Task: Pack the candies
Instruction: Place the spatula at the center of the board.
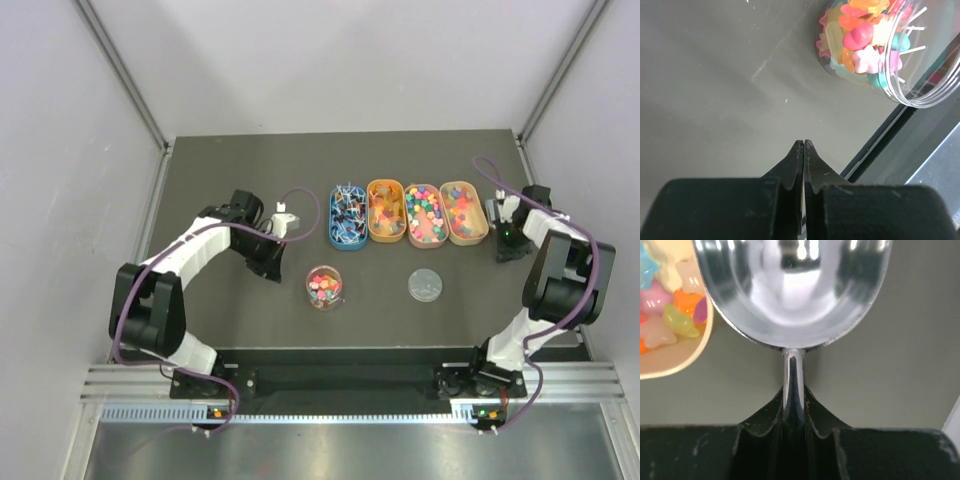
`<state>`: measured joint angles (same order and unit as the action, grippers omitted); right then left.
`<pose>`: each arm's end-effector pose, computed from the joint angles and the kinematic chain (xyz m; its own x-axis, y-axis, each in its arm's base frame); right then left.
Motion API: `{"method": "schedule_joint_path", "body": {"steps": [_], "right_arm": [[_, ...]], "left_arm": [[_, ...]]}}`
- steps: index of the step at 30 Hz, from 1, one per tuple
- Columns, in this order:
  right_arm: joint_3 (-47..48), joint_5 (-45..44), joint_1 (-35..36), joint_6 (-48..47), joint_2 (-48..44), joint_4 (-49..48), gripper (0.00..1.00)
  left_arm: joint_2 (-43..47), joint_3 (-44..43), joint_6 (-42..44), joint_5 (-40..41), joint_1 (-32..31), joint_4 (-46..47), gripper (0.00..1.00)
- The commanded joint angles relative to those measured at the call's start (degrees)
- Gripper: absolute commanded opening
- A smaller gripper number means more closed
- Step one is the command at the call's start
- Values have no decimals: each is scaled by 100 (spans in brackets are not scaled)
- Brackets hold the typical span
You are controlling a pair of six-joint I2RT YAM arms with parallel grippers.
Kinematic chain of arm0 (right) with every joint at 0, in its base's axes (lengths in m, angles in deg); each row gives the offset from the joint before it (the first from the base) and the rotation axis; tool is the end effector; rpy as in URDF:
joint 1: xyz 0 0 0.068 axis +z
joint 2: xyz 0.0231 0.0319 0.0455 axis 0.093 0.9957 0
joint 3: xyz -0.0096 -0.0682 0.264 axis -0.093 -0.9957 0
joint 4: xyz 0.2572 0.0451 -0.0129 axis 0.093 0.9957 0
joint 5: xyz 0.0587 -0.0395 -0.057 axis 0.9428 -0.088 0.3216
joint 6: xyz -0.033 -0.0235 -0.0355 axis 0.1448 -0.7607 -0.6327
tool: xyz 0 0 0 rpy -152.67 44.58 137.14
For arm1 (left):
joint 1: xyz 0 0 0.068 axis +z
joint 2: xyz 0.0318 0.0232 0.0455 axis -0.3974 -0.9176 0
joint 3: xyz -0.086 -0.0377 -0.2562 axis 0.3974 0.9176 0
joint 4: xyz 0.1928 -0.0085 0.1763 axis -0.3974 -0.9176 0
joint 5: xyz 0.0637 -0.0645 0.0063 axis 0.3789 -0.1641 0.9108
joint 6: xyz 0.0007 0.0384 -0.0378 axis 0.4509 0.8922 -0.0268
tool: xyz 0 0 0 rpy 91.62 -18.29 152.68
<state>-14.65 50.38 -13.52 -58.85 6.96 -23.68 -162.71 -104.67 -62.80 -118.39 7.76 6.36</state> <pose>0.3007 -0.1011 0.1689 -0.9369 -0.0128 -0.3493 0.0148 0.9970 -0.0763 0.2597 -0.0923 0.2164 -0.7446 0.5261 -0.4108 0.6654 0.6338 -0.3943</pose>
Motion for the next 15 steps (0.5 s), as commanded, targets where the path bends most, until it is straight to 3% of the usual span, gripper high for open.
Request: {"method": "schedule_joint_path", "body": {"steps": [1,7,10,11,12,15], "right_arm": [[381,200,-127,-9,234,-275,0],[513,270,-136,-149,374,-153,2],[767,148,-136,-167,489,251,45],[855,-18,-136,-28,472,366,72],[891,-72,-136,-44,446,489,90],[979,94,-154,-211,113,1069,96]], "left_arm": [[-240,-331,179,-84,-104,-201,0],[-398,-375,144,-137,-218,-174,0],[-451,-410,223,-146,-244,-244,0],[-460,-419,249,-154,-244,-279,0],[-460,-419,276,-146,-244,-288,0],[-513,-463,442,-172,-262,-393,0]]}}
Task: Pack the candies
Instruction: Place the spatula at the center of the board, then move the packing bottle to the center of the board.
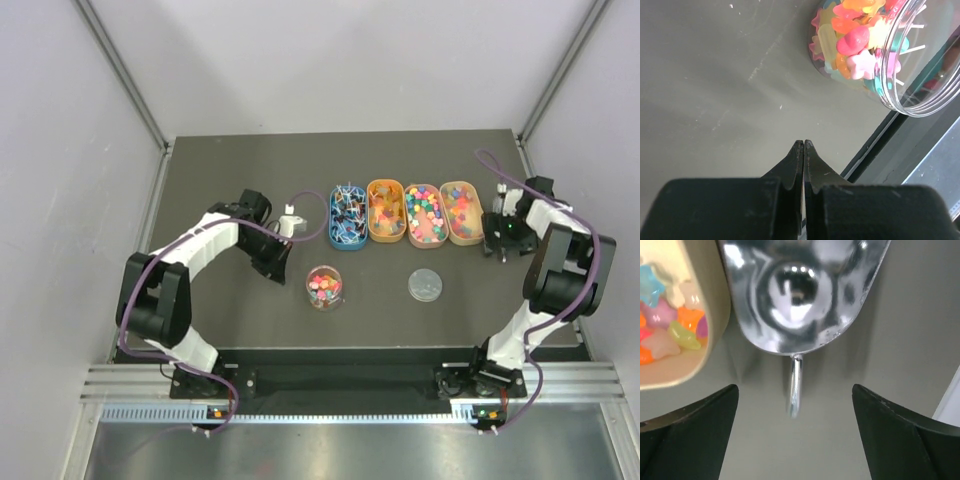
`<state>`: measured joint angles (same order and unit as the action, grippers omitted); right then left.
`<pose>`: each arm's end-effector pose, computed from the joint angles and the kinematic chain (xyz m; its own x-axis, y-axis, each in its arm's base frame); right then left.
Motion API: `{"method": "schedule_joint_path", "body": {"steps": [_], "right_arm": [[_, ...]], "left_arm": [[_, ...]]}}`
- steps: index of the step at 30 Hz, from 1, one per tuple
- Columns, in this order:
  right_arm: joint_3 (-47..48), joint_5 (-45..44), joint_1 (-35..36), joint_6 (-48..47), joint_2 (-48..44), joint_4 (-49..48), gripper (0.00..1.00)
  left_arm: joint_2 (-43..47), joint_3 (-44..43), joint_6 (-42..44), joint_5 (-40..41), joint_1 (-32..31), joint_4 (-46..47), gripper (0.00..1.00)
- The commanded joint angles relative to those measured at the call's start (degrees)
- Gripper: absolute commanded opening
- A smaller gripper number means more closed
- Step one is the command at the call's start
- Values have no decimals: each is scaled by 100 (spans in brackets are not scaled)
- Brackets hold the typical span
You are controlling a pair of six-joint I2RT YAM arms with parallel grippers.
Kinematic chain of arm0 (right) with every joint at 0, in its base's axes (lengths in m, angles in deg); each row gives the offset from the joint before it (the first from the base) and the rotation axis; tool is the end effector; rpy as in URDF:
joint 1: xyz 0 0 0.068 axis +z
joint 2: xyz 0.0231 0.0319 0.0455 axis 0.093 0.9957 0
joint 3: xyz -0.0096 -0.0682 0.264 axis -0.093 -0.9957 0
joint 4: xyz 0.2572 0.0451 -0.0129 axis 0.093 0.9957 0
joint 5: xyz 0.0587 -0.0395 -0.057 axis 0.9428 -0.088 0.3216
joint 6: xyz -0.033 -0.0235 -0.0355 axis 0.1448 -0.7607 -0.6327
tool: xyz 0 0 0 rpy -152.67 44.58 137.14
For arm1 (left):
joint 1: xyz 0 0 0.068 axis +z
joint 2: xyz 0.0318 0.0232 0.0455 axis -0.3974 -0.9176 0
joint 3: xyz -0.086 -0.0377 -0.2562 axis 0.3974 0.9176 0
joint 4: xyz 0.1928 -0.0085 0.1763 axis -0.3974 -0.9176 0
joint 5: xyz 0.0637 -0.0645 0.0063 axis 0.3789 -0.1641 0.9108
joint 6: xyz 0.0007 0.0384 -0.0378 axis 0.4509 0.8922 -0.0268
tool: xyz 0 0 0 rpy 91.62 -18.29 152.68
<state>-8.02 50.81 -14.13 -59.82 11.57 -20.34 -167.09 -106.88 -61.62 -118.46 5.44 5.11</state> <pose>0.3206 -0.1115 0.1730 -0.9438 -0.0173 -0.3300 0.0056 0.9977 -0.0681 0.2668 -0.1064 0.2063 -0.7307 0.5752 -0.3678 0.6825 0.6015 -0.4151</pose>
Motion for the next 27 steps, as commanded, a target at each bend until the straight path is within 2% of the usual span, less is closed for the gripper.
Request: {"method": "schedule_joint_path", "body": {"steps": [1,5,10,14,23,27], "right_arm": [[299,129,-93,-176,-698,857,96],[45,1051,-67,-911,-1833,1166,96],[-447,2308,109,-1950,-2993,1446,95],[-659,2643,460,-2644,-3241,1930,94],[-1203,2995,1409,-3400,-3409,2537,93],[-1414,3083,1839,-3805,-3373,2424,93]], "left_arm": [[-84,-277,429,-191,-39,-321,0],[-111,-225,624,-315,-170,-287,0],[-242,-242,650,-420,-698,-102,0],[-401,-286,483,-499,-1075,73,0],[-910,-681,62,-508,-1541,627,0],[-1174,-980,-167,-491,-1788,820,0]]}}
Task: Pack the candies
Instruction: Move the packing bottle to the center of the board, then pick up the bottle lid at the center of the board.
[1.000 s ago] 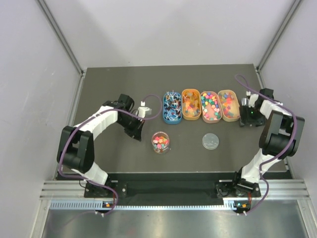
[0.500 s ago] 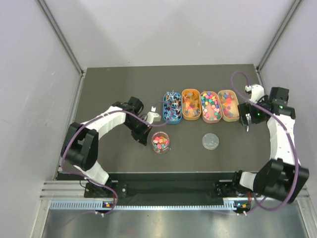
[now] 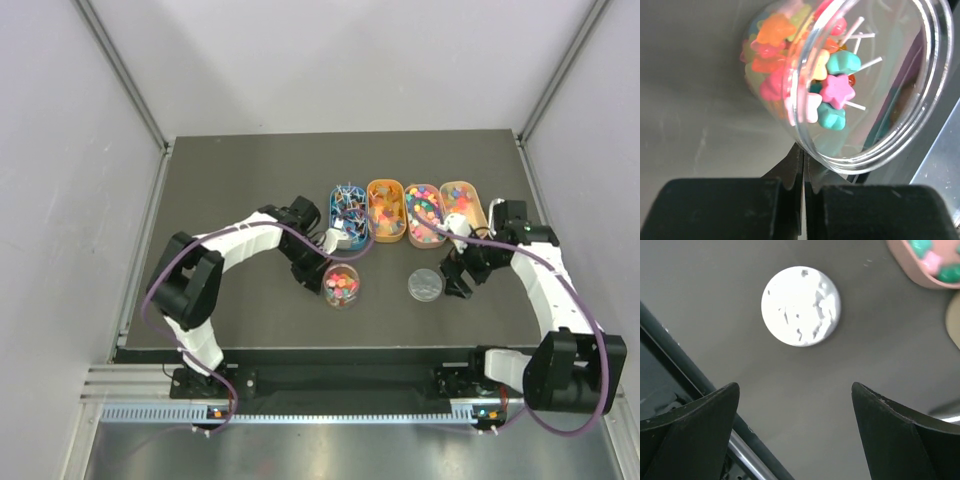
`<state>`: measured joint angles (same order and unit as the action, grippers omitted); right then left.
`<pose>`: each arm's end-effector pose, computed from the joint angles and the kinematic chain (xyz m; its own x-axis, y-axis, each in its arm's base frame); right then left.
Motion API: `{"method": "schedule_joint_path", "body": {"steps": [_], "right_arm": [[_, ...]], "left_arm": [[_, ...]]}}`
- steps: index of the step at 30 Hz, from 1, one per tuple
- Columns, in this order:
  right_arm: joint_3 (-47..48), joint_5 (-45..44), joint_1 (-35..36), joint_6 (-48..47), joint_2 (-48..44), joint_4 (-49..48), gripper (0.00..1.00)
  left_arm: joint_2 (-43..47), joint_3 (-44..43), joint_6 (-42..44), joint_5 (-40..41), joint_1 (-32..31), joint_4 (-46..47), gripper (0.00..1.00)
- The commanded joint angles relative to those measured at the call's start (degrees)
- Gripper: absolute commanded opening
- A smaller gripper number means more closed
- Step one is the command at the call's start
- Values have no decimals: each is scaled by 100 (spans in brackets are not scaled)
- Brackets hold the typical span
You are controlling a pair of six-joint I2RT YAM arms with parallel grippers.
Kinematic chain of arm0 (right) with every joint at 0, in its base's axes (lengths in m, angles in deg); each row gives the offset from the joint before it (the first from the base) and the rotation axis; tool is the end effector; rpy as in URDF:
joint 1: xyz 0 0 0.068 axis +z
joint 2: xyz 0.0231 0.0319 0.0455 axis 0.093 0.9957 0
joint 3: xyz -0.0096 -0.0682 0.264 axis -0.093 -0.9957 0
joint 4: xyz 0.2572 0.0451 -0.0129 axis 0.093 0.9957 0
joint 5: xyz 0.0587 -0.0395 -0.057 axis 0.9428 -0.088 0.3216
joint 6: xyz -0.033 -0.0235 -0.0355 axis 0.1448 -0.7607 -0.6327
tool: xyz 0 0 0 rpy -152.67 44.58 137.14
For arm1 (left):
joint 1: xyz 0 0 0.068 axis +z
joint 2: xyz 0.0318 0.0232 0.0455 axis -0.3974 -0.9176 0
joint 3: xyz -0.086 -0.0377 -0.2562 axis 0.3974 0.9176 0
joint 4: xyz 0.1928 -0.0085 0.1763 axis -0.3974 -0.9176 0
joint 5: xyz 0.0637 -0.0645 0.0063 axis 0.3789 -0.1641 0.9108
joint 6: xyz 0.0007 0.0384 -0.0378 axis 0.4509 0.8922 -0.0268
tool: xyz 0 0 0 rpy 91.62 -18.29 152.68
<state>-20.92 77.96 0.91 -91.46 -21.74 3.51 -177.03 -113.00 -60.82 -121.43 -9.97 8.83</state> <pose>0.2011 0.0023 0.2476 -0.5484 -0.6332 -0.5462 -0.7888 0.6085 0.0865 0.2615 -0.1967 0.1864 -0.5443 0.7434 -0.3887 0.8163 0.3624 -0.4498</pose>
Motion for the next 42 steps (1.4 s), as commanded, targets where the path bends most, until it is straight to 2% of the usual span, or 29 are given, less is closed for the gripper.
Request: {"method": "schedule_joint_path", "body": {"steps": [1,7,17,20,23,24,27,32,34,42], "right_arm": [[-204,386,389,-789,-60,-22,93],[-345,413,785,-1325,107,-524,94],[-521,369,1102,-1985,564,-823,94],[-530,368,1137,-2152,765,-910,94],[-460,412,1128,-2276,950,-990,94],[-425,430,1128,-2380,1003,-990,94],[-328,526,1128,-2574,1205,-964,94],[-178,720,1137,-2961,1574,-788,94],[-108,772,1128,-3119,1662,-735,94],[138,641,1146,-3453,1979,-630,94]], "left_arm": [[-284,-412,-300,-193,-299,475,0],[-645,-764,-424,-88,-677,475,0],[-1137,-1387,-643,-26,-748,493,0],[-1322,-1703,-749,104,-731,213,0],[-1025,-1487,-714,473,-626,203,0],[-728,-1363,-740,544,-564,246,9],[-165,-923,-653,869,-170,370,23],[233,-668,-678,1125,411,335,34],[286,-641,-740,1099,684,352,44],[207,-615,-890,1072,1080,484,44]]}}
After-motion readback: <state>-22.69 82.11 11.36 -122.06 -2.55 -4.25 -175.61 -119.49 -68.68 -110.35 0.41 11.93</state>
